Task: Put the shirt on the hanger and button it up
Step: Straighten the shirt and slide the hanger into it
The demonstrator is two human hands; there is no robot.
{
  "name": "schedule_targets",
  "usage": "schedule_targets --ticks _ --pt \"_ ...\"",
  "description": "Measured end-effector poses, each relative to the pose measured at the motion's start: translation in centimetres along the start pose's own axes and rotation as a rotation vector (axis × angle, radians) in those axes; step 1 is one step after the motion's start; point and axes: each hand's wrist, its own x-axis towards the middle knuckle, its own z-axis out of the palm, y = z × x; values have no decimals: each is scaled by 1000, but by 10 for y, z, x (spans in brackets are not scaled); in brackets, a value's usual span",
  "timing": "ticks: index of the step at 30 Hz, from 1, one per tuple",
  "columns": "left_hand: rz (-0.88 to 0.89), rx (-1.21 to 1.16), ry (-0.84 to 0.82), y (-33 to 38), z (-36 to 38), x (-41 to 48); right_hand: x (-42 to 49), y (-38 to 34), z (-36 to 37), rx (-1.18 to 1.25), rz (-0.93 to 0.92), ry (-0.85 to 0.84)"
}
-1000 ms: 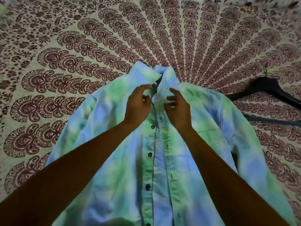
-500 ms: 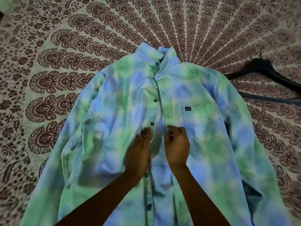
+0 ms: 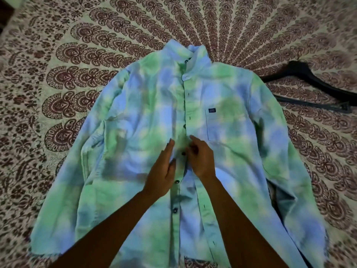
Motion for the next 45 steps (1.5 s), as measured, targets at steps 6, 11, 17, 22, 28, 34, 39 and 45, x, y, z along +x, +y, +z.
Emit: schedule_targets --ticks 6,11,17,22,28,34,39,45 --pt "-82 318 510 -28 -56 -88 -103 38 -27 8 97 292" --pt "-386 404 574 -52 -79 -176 -216 88 -32 -481 -81 84" --pt "-665 371 455 -47 -83 -210 -245 86 -37 -432 -33 -26" --pt "-604 391 585 -40 -109 -203 -217 51 -66 -384 136 -148" --pt "-555 643 682 -47 -126 -224 -221 37 -90 -442 227 77" --pt "562 935 -221 -16 -44 -213 -230 -8 -60 -191 127 190" --pt "426 1137 -540 -26 -18 -193 -222 -16 -23 -340 35 -220" --pt "381 779 -63 -5 -27 -187 -244 19 -7 -566 84 -372"
